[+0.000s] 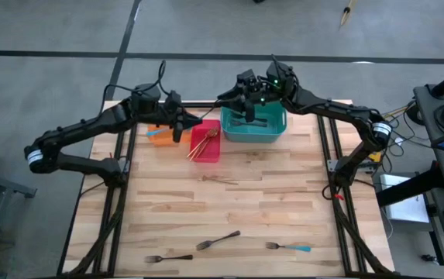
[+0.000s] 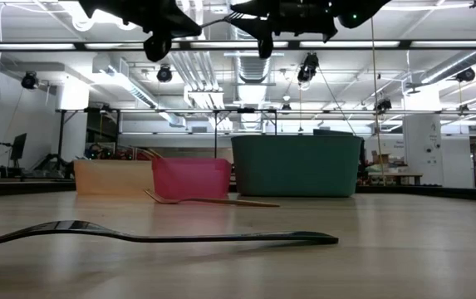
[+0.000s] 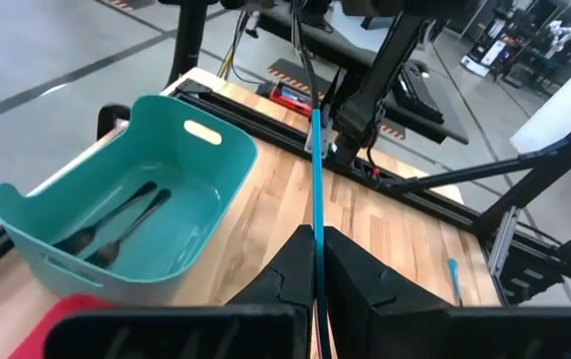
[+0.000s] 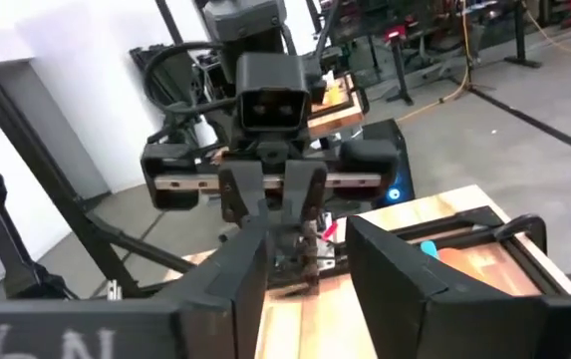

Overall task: Sort silverware by color (type)
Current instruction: Put the blue fork into the orange bin

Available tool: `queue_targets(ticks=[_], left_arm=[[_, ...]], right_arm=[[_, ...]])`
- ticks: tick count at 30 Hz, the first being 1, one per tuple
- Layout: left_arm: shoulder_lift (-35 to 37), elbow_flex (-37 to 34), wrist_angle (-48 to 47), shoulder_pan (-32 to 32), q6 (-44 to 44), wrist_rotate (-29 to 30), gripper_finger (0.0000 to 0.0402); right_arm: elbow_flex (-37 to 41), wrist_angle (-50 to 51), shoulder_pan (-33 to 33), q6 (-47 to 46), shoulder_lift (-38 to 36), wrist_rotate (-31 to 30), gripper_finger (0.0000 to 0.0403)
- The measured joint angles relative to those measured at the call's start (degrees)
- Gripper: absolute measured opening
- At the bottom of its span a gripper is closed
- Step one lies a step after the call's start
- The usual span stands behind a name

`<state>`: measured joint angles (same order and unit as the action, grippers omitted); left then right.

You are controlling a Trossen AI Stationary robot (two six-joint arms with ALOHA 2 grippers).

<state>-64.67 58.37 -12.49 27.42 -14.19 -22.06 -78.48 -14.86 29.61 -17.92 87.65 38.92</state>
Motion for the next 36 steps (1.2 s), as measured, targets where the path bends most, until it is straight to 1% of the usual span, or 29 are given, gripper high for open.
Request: queue_targets(ticks=[3, 8, 10, 17, 20, 24, 28, 36], left_arm=[[-0.2, 0.0, 1.4, 0.1, -0.1, 0.0, 0.0], [-0.9, 0.0, 1.4, 0.1, -0.6, -0.1, 0.0], [-1.0, 0.0, 1.5, 0.0, -1.3, 0.0, 0.0], [-1.2, 0.0, 1.9, 0.1, -2.1, 0.3, 0.0001], [-1.2, 0.0, 1.9, 0.1, -1.9, 0.3, 0.0011], [-1.1, 0.0, 1.5, 0.1, -2.0, 2.0, 0.0035], [-1.2, 0.0, 1.1, 0.1, -1.4, 3.9, 0.0069], [-1.3, 0.0, 0.6, 0.2, 0.4, 9.8, 0.0132]], right_arm=[[0.0, 0.2, 0.0, 0.1, 0.2, 0.0, 0.0103], [0.0, 0.0, -0.2, 2.3, 0.2, -1.9, 0.0034], [0.0, 0.1, -0.2, 3.0, 0.2, -2.3, 0.0017], [0.0, 0.3, -0.2, 2.5, 0.2, -3.0, 0.001], [0.0, 1.7, -0.1, 1.6, 0.2, -3.8, 0.0009], [0.0, 4.1, 0.0, 0.5, 0.2, -3.9, 0.0009], [0.0, 5.5, 0.0, -1.3, 0.2, -4.6, 0.0008], [0.0, 7.3, 0.0, -4.6, 0.2, -7.2, 0.0008]])
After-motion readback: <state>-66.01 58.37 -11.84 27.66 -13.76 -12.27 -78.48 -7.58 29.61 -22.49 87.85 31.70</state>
